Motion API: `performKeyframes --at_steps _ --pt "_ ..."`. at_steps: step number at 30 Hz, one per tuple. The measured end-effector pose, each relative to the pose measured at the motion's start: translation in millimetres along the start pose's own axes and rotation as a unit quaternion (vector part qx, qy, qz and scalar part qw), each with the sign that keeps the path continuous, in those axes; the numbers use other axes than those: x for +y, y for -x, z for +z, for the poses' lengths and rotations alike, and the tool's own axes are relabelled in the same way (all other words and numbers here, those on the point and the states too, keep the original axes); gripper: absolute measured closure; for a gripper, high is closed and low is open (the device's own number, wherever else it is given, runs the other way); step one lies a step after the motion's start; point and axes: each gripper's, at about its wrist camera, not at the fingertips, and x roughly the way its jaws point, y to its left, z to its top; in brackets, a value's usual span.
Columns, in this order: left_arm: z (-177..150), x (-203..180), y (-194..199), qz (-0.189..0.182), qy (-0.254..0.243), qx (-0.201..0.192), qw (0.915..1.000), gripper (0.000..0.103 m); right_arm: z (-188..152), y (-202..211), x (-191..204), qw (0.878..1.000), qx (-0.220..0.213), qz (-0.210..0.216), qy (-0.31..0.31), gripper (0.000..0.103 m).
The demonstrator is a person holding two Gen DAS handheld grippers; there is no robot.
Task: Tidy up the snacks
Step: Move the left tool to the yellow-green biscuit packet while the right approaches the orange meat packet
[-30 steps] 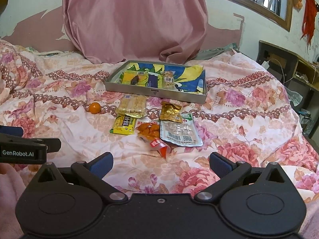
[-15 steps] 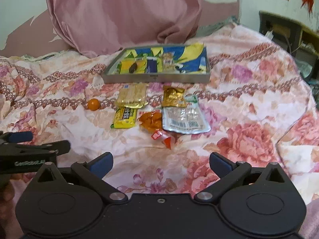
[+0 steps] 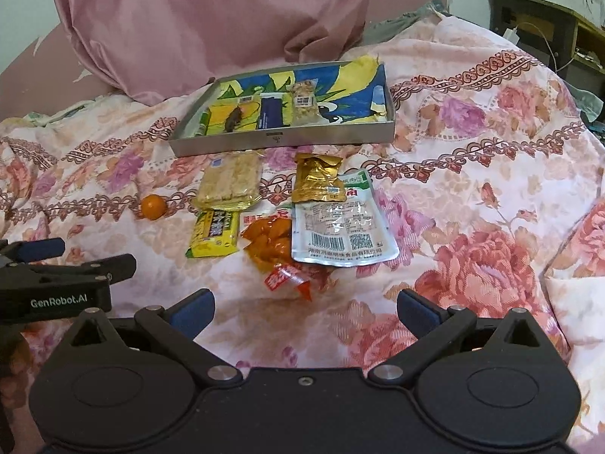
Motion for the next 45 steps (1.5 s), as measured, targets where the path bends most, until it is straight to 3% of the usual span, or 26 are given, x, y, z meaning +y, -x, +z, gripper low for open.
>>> performKeyframes --at_steps 26,34,41,45 --pt "37.6 -9.9 -79.9 -0.024 -0.016 0.044 0.9986 0.001 20.2 -66.6 -5.7 0.999 0.046 -0.003 0.025 0.001" --pt "33.2 -3.7 -101.6 -0.056 0.001 0.074 0.9957 0.001 17.1 -77.3 -4.3 0.997 0.07 0.032 0.013 0.001" --pt "33.1 0.6 -119.5 -0.084 0.02 0.099 0.9913 0.001 18.8 -90.0 1.3 0.994 0.078 0.075 0.005 0.018" --pt "36.3 -1.8 -125.4 -0.094 0.019 0.092 0.9911 0.001 19.0 -95.1 9.4 0.995 0.07 0.072 0.028 0.023"
